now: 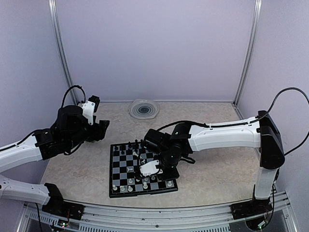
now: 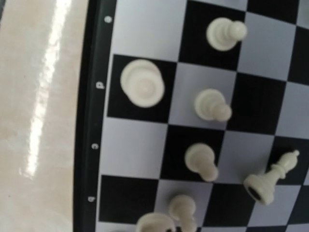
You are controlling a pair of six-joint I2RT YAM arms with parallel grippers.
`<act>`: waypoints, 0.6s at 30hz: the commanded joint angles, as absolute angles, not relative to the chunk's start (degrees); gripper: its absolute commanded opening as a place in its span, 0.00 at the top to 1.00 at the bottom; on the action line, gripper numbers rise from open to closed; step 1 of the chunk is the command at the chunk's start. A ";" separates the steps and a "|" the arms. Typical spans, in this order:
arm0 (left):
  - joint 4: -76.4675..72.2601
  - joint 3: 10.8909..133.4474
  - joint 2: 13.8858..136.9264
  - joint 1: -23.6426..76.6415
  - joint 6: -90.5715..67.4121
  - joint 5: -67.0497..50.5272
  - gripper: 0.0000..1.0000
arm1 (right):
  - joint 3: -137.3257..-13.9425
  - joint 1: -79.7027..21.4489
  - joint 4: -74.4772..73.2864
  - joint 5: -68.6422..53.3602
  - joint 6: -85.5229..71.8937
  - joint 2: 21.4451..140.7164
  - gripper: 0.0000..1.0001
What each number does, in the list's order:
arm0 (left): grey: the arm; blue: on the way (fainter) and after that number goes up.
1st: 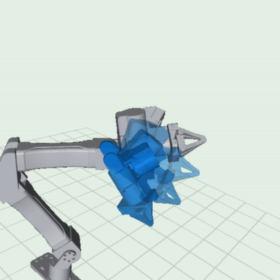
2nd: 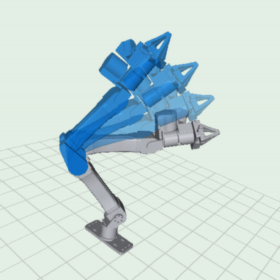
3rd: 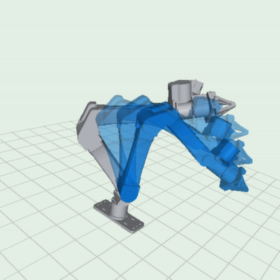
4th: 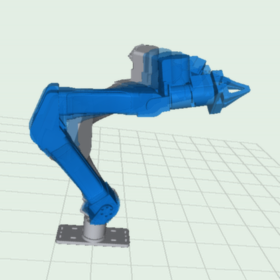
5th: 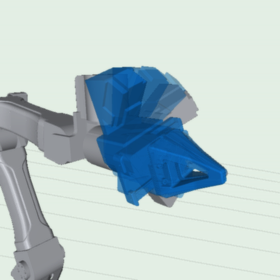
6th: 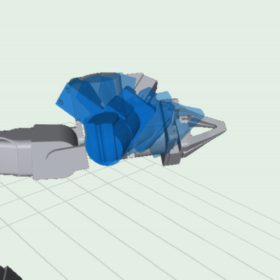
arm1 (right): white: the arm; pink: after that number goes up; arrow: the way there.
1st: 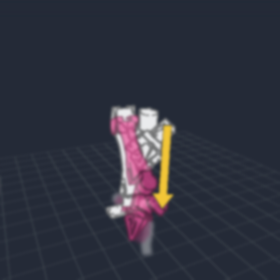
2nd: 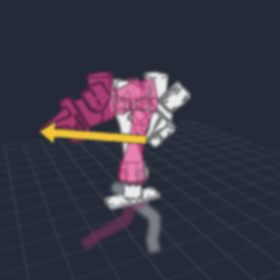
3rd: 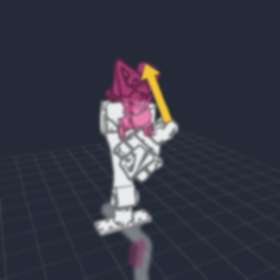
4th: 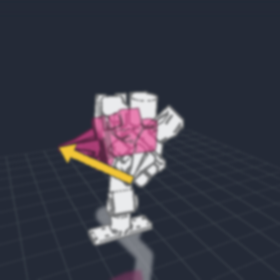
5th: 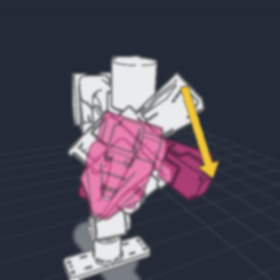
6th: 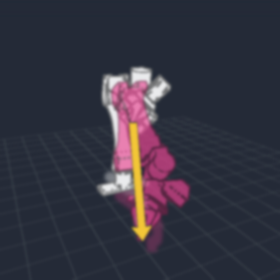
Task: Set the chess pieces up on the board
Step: Place the knight at g1.
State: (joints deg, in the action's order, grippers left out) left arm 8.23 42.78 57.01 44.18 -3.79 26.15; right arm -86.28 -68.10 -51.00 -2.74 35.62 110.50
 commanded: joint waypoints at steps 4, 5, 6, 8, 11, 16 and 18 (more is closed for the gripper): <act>8.87 44.47 58.07 44.03 -4.31 26.19 0.34 | -85.21 -69.67 -51.59 -2.95 36.96 112.48 1.00; 8.98 44.49 58.22 44.11 -4.31 26.19 0.34 | -85.05 -69.96 -51.72 -3.30 37.18 112.59 1.00; 9.04 44.50 58.27 44.12 -4.31 26.19 0.34 | -84.93 -70.16 -51.76 -3.60 37.32 112.66 1.00; 9.05 44.61 58.44 44.12 -4.37 26.19 0.34 | -84.57 -70.43 -51.87 -3.90 37.49 112.86 1.00; 9.07 44.55 58.53 44.12 -4.39 26.15 0.34 | -84.23 -70.67 -51.92 -4.13 37.75 113.22 1.00; 9.20 44.64 58.96 44.12 -4.39 25.76 0.34 | -83.87 -70.74 -51.61 -3.87 37.85 113.70 1.00; 9.23 44.60 59.11 44.12 -4.40 25.58 0.34 | -83.72 -70.74 -51.48 -3.27 37.85 113.95 1.00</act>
State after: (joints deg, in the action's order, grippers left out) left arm 8.86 42.81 58.74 44.18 -3.90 25.91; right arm -84.42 -70.06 -51.16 -3.38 36.99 112.86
